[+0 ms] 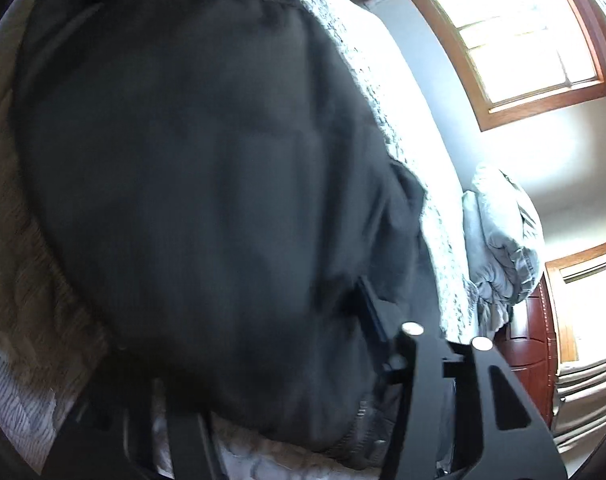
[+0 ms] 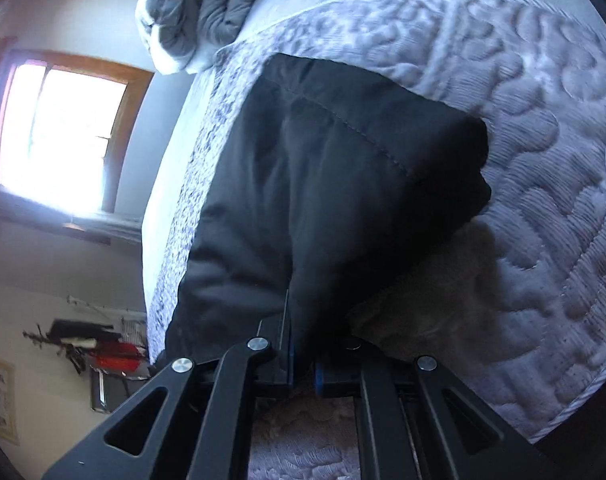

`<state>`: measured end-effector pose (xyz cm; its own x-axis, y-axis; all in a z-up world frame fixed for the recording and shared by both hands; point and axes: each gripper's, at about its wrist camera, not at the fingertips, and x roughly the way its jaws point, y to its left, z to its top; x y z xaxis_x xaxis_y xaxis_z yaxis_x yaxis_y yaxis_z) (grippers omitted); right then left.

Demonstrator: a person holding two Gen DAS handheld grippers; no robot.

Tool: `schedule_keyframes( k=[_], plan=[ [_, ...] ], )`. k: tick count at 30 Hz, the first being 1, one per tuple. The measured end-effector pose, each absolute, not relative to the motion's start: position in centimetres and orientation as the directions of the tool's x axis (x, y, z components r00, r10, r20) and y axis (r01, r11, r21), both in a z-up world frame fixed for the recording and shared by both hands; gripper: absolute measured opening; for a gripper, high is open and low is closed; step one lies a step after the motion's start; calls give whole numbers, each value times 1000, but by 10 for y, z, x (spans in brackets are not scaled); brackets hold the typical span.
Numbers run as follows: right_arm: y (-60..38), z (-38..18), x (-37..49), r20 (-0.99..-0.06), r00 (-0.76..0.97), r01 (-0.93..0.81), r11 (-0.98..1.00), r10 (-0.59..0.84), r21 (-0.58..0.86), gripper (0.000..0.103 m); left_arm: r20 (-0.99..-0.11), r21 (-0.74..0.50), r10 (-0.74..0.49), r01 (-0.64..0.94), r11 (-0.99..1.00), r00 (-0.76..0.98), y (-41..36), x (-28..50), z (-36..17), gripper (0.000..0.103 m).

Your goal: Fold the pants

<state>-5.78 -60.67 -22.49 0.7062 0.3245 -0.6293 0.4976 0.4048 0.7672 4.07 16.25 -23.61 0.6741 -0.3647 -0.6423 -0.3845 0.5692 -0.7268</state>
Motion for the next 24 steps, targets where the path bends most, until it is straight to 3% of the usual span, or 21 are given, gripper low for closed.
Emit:
schedule_keyframes(
  k=[2, 3, 4, 5, 6, 8, 17, 24],
  plan=[
    [-606, -223, -55, -646, 693, 491, 446, 320, 748, 10, -635, -727, -362, -369, 579, 682, 163, 35, -236, 54],
    [-606, -221, -54, -660, 681, 496, 463, 316, 735, 20, -632, -727, -368, -357, 587, 682, 163, 34, -234, 58],
    [-607, -220, -56, -669, 675, 506, 465, 311, 727, 36, -628, -728, -377, -343, 594, 680, 161, 35, -232, 68],
    [-609, -218, -59, -664, 684, 511, 451, 302, 732, 44, -629, -725, -386, -329, 605, 675, 158, 35, -228, 78],
    [-612, -215, -62, -650, 702, 507, 436, 292, 743, 51, -635, -717, -389, -323, 618, 667, 156, 36, -225, 81],
    [-617, -212, -73, -634, 720, 508, 408, 282, 758, 53, -661, -687, -385, -314, 656, 644, 149, 35, -216, 92],
    [-630, -223, -96, -579, 776, 499, 318, 251, 806, 57, -718, -622, -341, -339, 706, 607, 160, 0, -198, 95],
    [-632, -234, -77, -548, 794, 482, 277, 263, 831, 55, -761, -524, -187, -419, 741, 621, 176, -16, -186, 95]
  ],
)
